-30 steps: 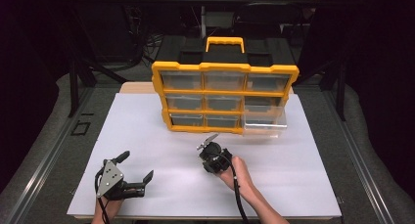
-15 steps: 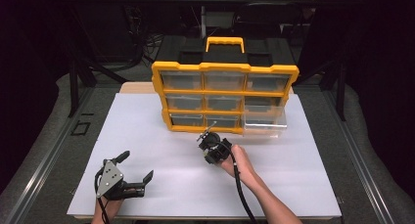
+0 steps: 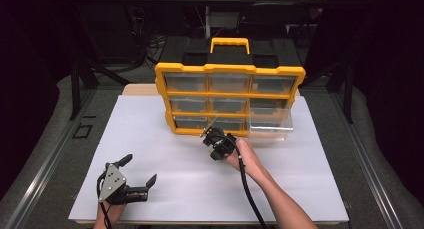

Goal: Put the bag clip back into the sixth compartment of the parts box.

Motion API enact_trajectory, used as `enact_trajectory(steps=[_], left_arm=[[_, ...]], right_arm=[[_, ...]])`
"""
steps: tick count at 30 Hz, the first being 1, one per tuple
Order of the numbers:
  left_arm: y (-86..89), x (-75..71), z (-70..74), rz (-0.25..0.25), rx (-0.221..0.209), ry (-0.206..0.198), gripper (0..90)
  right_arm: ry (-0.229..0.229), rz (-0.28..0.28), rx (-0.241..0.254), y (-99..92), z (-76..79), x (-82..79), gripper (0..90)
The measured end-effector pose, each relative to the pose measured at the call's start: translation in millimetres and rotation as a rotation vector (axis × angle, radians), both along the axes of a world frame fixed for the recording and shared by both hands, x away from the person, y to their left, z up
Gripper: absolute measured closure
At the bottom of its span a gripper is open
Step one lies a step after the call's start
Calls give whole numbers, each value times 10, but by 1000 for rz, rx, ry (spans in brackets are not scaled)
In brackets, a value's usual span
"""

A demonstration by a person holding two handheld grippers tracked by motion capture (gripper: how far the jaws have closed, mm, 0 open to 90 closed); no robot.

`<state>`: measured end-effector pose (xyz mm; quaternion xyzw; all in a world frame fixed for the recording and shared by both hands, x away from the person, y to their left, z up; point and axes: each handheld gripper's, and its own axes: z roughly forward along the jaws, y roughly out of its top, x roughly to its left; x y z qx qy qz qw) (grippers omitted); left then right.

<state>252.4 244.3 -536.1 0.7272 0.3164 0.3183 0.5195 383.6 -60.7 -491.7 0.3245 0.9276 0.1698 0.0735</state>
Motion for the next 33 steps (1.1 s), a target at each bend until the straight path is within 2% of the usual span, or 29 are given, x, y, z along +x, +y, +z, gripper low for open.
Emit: enact_trajectory(steps=[2, 3, 4, 5, 7, 33], left_arm=[[0, 0, 0, 1, 0, 0, 0], [0, 0, 0, 1, 0, 0, 0], [0, 0, 0, 2, 0, 1, 0], [0, 2, -1, 1, 1, 1, 0], [-1, 5, -4, 2, 3, 5, 0], [4, 7, -4, 2, 4, 5, 0]], right_arm=[[2, 0, -19, 8, 21, 16, 802], [15, 12, 2, 6, 20, 32, 801], [-3, 5, -38, 15, 41, 33, 802], [9, 9, -20, 15, 41, 43, 802], [13, 17, -22, 21, 55, 58, 802], [22, 62, -72, 122, 346, 180, 801]])
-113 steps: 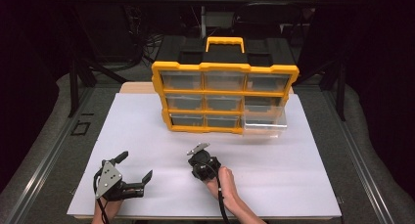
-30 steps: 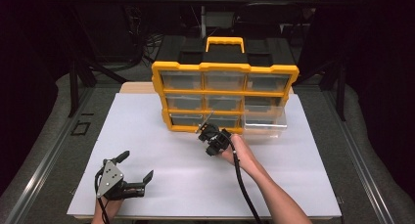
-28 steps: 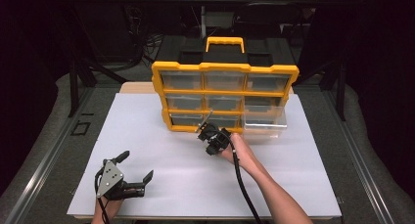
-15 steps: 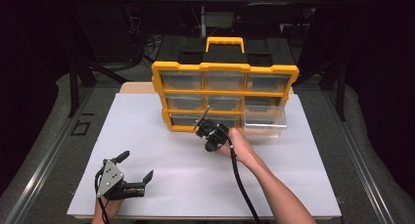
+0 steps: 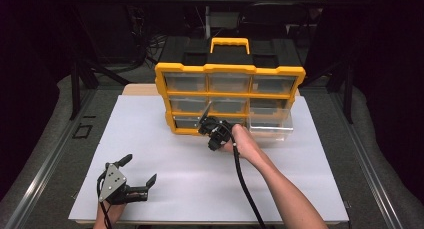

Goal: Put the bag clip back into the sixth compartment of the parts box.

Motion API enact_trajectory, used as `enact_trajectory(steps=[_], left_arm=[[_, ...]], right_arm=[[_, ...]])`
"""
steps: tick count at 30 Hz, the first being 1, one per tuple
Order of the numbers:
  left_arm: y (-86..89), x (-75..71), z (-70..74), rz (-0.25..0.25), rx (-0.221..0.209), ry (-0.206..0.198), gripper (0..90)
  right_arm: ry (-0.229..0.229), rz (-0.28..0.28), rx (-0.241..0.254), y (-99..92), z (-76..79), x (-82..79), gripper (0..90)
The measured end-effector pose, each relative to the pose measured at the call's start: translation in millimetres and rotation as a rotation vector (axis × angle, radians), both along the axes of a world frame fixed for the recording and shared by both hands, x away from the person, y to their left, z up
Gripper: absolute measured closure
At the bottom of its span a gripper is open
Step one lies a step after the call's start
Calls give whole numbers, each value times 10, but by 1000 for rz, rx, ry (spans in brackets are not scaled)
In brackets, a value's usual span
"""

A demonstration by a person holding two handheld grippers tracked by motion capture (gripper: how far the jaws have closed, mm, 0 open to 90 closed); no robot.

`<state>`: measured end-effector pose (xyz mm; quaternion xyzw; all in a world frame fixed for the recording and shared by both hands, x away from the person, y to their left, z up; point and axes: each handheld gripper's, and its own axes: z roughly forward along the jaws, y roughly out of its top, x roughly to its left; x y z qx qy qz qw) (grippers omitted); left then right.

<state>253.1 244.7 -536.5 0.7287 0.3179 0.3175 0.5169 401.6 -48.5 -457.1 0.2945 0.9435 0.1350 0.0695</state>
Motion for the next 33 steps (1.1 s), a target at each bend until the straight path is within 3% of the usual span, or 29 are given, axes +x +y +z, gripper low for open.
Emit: enact_trajectory(steps=[17, 33], left_arm=[[-3, 0, 0, 1, 3, 0, 0], [-2, 1, 0, 2, 6, 1, 0]], right_arm=[[-22, -8, -21, 11, 258, 64, 801], [-3, -3, -72, -54, 458, 124, 801]])
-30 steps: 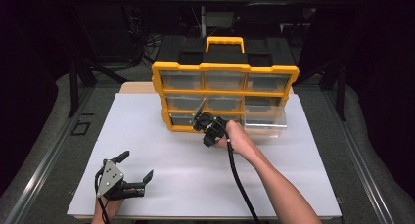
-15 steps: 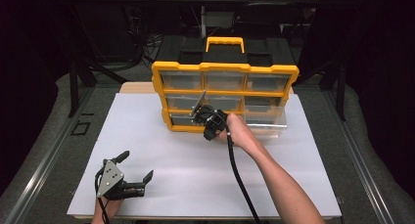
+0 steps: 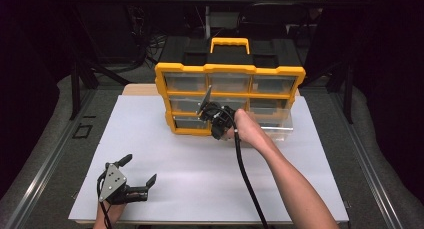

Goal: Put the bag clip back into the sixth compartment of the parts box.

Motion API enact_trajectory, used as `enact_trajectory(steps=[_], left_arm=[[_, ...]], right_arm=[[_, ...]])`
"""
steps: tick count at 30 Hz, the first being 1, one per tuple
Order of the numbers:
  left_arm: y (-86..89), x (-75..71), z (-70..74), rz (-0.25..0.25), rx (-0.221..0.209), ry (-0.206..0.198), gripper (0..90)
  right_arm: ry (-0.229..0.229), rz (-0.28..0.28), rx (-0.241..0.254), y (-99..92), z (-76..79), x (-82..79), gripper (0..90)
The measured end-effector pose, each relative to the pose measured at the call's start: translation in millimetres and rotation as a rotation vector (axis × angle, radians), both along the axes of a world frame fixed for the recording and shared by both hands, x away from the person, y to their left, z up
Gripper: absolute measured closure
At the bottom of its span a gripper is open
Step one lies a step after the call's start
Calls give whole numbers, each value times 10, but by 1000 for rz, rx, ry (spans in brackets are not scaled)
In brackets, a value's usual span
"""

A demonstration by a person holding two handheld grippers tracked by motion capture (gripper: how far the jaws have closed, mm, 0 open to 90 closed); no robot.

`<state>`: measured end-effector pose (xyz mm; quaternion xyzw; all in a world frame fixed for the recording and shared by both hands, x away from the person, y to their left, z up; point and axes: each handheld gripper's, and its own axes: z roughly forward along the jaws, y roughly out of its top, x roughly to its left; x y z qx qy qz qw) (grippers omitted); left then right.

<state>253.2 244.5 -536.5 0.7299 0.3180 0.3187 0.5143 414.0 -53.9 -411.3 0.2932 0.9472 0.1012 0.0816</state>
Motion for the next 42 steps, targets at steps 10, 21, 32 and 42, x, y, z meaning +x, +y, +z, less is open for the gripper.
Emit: enact_trajectory(steps=[10, 21, 32, 42], left_arm=[[0, 1, 0, -1, 2, 0, 0], [-1, 0, 0, -1, -2, -1, 0], [-6, 2, -1, -1, -1, 0, 0], [-3, 0, 0, 0, -2, -1, 0]], right_arm=[[5, -16, -11, -54, 117, 77, 801], [-12, -29, -1, -93, 220, 142, 800], [-30, -24, -13, -120, 343, 152, 800], [-41, -29, -22, -154, 500, 147, 800]])
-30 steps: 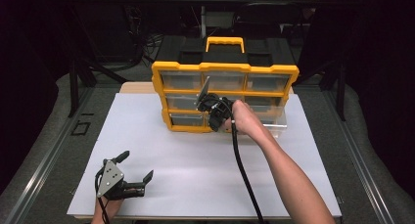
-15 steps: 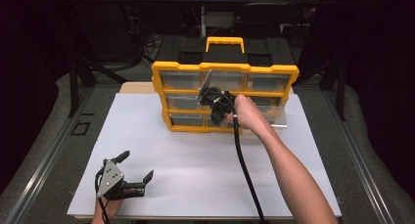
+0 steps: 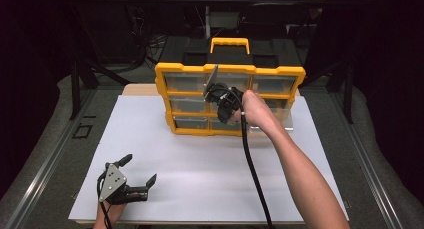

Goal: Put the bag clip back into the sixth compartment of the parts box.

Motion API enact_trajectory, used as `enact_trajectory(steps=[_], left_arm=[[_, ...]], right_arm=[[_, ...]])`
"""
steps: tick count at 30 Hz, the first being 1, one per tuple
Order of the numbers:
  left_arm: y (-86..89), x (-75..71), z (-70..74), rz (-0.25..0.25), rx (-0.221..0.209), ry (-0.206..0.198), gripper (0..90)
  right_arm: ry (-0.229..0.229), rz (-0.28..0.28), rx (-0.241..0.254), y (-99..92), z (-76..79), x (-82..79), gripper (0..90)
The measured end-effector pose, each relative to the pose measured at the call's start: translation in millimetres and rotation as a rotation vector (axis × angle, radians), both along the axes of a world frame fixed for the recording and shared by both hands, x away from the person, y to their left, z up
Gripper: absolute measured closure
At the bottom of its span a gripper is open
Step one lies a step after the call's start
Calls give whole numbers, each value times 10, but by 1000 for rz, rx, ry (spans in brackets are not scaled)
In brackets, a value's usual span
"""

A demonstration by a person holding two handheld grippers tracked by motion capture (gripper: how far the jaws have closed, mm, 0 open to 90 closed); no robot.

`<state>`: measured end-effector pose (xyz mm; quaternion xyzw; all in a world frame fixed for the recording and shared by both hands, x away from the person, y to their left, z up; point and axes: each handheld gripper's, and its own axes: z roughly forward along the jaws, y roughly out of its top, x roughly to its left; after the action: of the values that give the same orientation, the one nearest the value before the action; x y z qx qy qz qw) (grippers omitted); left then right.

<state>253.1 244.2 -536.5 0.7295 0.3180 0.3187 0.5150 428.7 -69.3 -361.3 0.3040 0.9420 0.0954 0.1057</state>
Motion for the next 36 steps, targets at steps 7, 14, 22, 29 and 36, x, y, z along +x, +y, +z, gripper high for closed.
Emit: enact_trajectory(steps=[7, 14, 22, 29, 36], left_arm=[[2, 0, 0, 0, -1, 0, 0], [1, 3, 0, -1, 2, 1, 0], [1, 3, -1, -1, 1, 0, 0], [2, 0, 0, -1, -1, -1, 0], [2, 0, 0, -1, 0, -1, 0]], right_arm=[[-19, -10, 3, -52, 135, 0, 800], [-22, -10, -2, -84, 237, 12, 800], [-34, -13, 1, -99, 352, 22, 801], [-38, -21, -2, -127, 446, 19, 800], [-50, -31, 4, -178, 530, 5, 800]])
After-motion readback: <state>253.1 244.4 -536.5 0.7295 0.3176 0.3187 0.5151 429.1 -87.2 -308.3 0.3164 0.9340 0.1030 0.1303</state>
